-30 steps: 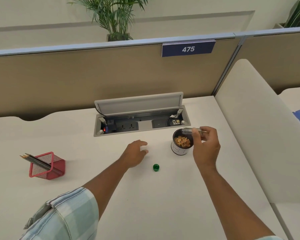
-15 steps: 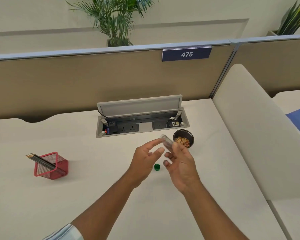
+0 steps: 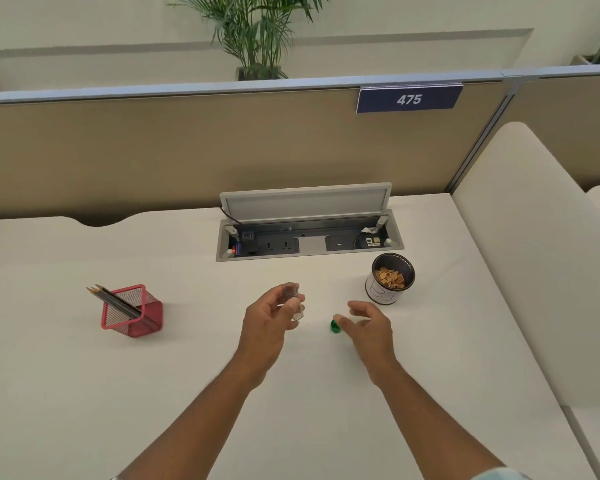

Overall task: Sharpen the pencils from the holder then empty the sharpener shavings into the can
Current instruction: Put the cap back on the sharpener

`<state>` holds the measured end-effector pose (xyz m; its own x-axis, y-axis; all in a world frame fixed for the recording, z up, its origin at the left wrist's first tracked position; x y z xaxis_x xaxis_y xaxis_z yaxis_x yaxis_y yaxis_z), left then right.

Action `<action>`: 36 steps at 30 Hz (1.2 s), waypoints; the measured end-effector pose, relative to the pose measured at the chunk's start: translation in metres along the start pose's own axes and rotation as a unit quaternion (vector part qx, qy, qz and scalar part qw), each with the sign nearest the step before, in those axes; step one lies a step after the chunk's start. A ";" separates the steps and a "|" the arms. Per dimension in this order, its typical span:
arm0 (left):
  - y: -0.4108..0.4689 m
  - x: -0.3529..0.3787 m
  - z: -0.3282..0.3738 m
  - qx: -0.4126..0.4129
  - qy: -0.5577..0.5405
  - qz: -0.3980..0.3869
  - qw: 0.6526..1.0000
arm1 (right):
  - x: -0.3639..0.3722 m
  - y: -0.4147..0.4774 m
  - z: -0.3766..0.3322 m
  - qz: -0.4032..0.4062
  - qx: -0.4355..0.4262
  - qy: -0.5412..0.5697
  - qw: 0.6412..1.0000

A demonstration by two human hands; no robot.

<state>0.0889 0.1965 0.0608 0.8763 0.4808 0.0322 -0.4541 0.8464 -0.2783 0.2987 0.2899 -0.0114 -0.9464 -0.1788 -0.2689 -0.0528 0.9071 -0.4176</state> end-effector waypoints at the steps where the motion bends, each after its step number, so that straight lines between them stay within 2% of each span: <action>1: -0.002 -0.004 -0.003 -0.003 0.002 0.001 1.000 | 0.004 0.004 0.007 -0.009 -0.025 -0.060 0.998; 4: -0.005 -0.016 -0.013 -0.011 0.002 0.001 1.000 | 0.018 0.013 0.019 -0.028 -0.088 -0.191 0.977; 7: -0.009 -0.023 -0.018 -0.016 0.000 -0.002 1.000 | 0.027 0.013 0.022 -0.027 -0.120 -0.252 0.960; 13: -0.015 -0.028 -0.019 -0.016 -0.002 -0.011 1.000 | 0.025 0.005 0.016 0.010 -0.156 -0.242 0.957; 17: -0.019 -0.029 -0.015 -0.010 -0.015 -0.007 1.000 | 0.018 -0.010 -0.005 0.027 -0.119 -0.144 0.982; 21: -0.026 -0.031 -0.010 0.000 -0.017 -0.008 1.000 | 0.019 -0.042 -0.048 0.003 -0.130 -0.039 0.991; 25: -0.035 -0.033 -0.002 0.018 0.012 -0.021 1.000 | 0.022 -0.077 -0.092 -0.058 -0.195 -0.006 0.979; 30: -0.050 -0.038 0.010 0.052 0.064 -0.038 0.996 | 0.029 -0.115 -0.123 -0.111 -0.293 -0.105 0.944; 33: -0.058 -0.043 0.016 0.071 0.088 -0.044 0.993 | 0.030 -0.127 -0.129 -0.106 -0.310 -0.180 0.927; 36: -0.067 -0.049 0.023 0.092 0.099 -0.046 0.990 | 0.031 -0.137 -0.133 -0.108 -0.332 -0.202 0.915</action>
<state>0.0726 0.1218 0.1000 0.9216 0.3607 -0.1435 -0.3764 0.9206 -0.1036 0.2342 0.2106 0.1528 -0.7035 -0.3863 -0.5965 -0.5342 0.8411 0.0853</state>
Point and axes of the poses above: each hand's wrist, its own y-axis towards the middle knuckle, its own x-axis out of the palm, z = x × y, the point moved 7 cm from there along y, towards the middle knuckle, and after that the axes turned 2 degrees about x, right-handed, at the moved point
